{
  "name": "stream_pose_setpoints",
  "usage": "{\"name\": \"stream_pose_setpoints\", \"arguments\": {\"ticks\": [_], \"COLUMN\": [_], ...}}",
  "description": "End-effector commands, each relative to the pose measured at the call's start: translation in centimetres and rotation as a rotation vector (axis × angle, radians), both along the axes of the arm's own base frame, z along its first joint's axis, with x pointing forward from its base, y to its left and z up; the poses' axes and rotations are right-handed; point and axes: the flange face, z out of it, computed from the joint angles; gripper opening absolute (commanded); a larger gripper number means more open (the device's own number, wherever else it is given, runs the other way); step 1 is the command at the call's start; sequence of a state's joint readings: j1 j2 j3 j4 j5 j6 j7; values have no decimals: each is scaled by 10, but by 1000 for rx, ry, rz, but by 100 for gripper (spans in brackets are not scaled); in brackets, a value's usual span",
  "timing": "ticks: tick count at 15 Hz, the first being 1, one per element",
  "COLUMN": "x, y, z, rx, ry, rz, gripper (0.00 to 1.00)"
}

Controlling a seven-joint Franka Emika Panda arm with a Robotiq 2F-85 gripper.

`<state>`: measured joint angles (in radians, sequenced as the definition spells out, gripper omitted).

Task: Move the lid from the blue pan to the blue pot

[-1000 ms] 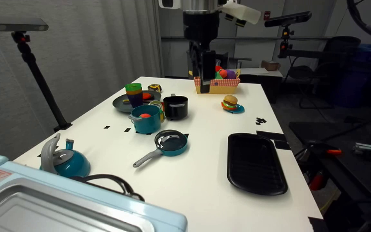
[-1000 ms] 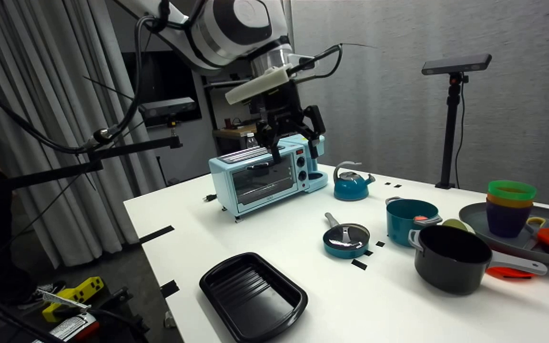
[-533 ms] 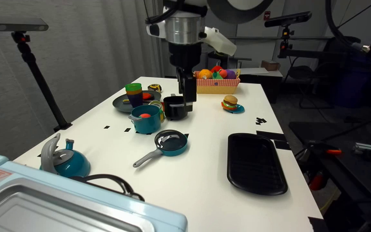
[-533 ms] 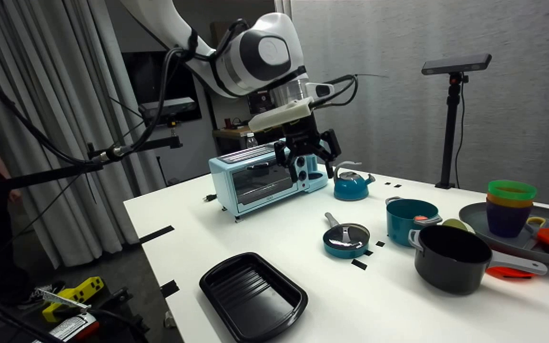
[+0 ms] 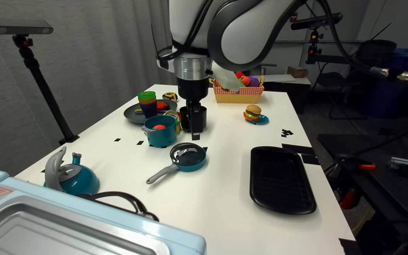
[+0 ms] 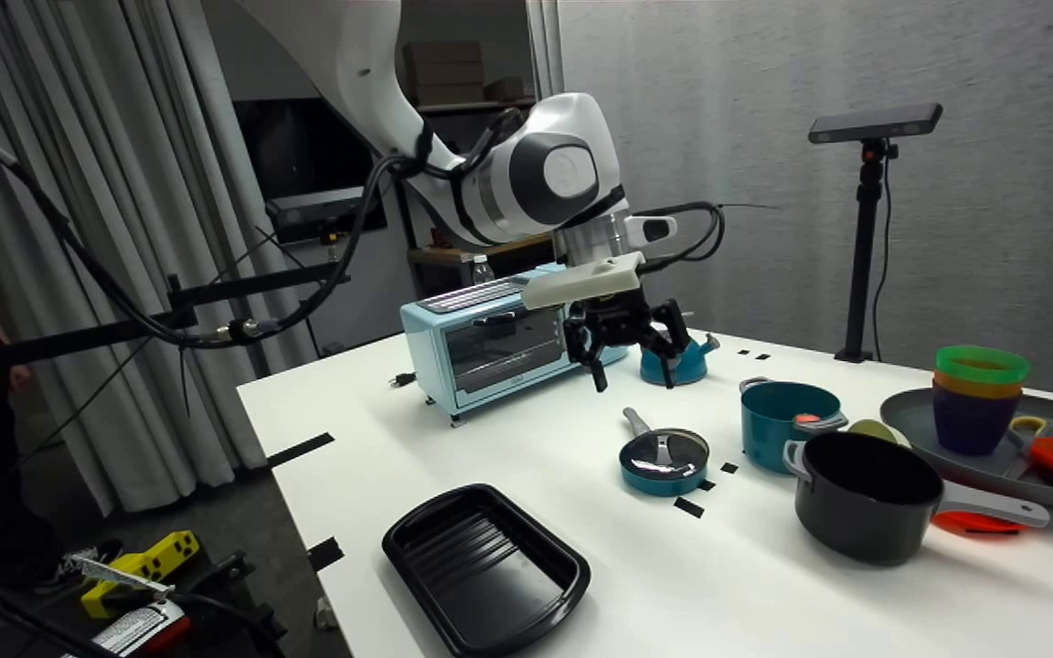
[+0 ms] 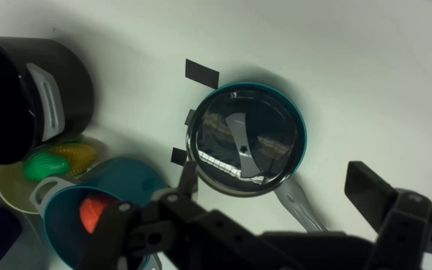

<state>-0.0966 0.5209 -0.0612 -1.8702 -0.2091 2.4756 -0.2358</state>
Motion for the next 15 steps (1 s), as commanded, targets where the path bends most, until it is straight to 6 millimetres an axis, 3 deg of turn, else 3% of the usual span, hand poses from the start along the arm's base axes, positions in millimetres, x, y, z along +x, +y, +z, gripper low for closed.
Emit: {"name": "stream_pose_setpoints", "arguments": {"ticks": [1,7,15], "x": [25,50,55], "y": [-11,-15,-14], "z": [-22,-51,-76], "rx": [-10,-37,-30], "ry": [-7,-13,-18], "rz": [24,31,31], "gripper": [100,100,100]}}
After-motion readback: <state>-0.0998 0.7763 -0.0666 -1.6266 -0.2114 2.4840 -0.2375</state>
